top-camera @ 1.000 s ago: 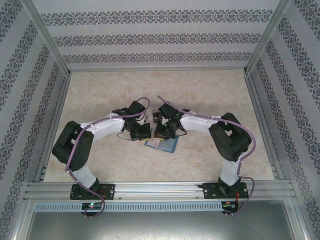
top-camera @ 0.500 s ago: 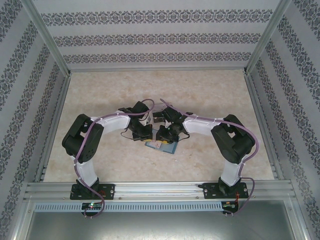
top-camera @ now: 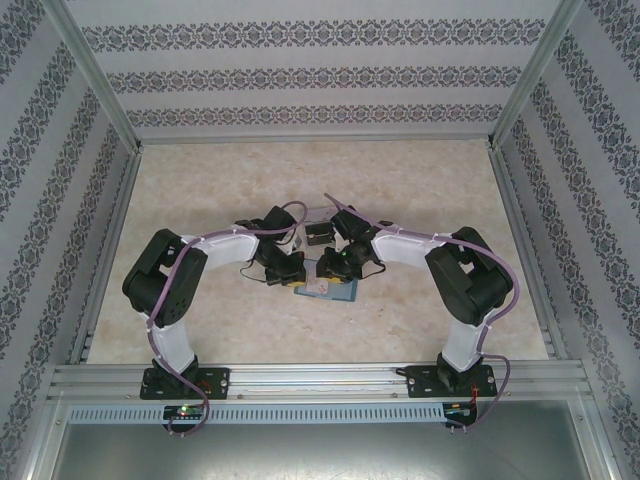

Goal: Take the credit cards out of the card holder

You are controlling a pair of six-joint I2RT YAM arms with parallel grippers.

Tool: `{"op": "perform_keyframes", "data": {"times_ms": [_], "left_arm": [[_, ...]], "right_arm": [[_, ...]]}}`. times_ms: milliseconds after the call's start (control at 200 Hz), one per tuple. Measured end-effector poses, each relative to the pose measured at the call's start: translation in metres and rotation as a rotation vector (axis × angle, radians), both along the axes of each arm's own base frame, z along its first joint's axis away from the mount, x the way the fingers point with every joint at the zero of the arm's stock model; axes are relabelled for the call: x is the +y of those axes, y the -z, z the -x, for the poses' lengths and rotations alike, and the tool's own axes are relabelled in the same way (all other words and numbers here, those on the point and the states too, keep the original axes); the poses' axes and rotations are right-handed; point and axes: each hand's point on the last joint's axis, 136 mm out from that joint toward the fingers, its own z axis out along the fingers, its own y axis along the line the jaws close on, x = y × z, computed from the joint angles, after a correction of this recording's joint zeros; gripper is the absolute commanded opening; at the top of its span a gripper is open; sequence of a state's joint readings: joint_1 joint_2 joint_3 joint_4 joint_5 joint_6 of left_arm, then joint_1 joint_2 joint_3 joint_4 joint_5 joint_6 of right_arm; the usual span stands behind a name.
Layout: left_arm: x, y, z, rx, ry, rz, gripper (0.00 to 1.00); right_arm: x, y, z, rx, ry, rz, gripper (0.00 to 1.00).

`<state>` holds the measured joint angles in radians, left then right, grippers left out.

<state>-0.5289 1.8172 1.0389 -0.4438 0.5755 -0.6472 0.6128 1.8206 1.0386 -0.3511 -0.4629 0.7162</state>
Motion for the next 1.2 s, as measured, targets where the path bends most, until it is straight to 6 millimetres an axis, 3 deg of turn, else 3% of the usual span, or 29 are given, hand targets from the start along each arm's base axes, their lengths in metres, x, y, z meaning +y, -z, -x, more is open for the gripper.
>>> {"op": "perform_keyframes", "data": {"times_ms": [395,704,1199], "left_arm": [[0.005,-0.004,0.003,0.008,-0.011,-0.030,0.00],[-0.008,-0.031,-0.024,-0.056,-0.012,-0.008,0.00],[-0.019,-0.008,-0.023,0.012,0.023,0.000,0.00]], "right_arm": [[-0.006,-0.004,0.004,0.006,-0.001,0.022,0.36],[-0.012,-0.004,0.007,0.016,0.004,0.047,0.37],[-0.011,-0.005,0.007,0.025,0.025,0.045,0.38]]}}
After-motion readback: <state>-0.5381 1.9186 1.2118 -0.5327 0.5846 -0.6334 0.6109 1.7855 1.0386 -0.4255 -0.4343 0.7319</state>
